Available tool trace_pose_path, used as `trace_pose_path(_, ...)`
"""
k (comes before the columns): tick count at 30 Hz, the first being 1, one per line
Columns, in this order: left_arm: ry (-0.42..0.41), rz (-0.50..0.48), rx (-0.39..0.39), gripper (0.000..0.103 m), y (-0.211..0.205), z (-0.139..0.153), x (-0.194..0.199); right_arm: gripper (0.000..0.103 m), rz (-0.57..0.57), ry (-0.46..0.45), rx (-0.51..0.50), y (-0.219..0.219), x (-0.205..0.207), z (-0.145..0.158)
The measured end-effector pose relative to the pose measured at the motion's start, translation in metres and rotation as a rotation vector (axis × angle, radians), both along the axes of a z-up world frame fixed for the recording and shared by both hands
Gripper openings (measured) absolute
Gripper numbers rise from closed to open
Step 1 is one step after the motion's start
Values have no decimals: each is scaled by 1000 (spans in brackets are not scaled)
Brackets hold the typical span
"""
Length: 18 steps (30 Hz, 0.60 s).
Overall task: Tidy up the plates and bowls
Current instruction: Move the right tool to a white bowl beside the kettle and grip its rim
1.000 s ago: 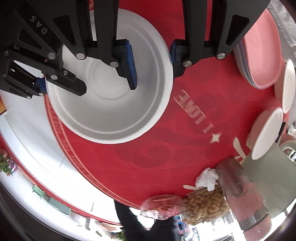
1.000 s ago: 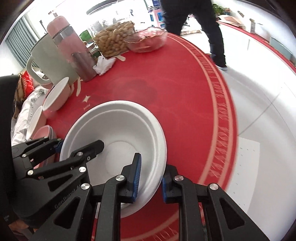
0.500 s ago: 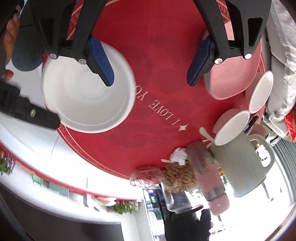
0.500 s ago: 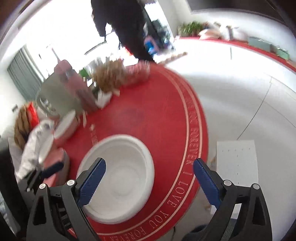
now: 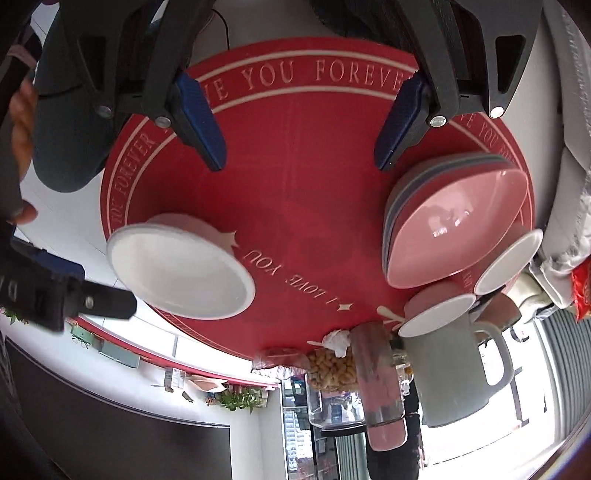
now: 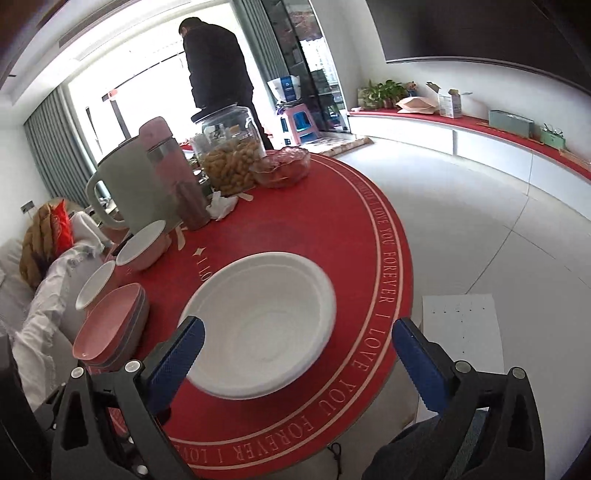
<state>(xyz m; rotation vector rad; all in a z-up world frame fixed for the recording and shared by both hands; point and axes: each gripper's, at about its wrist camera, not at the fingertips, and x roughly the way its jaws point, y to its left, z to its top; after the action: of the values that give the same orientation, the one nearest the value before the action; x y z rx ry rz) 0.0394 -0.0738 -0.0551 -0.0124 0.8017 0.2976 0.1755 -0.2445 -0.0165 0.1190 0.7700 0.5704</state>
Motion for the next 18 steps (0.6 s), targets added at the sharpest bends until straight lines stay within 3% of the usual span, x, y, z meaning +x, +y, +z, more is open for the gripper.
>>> trace_pose_path(10,-73,53,-51,85,27,12,-20,102,71,-15,-63,35,-16,13)
trace_pose_path(18,-133,116,-53,85,74,35,-41,102,194,-74,-157,96,-31,37)
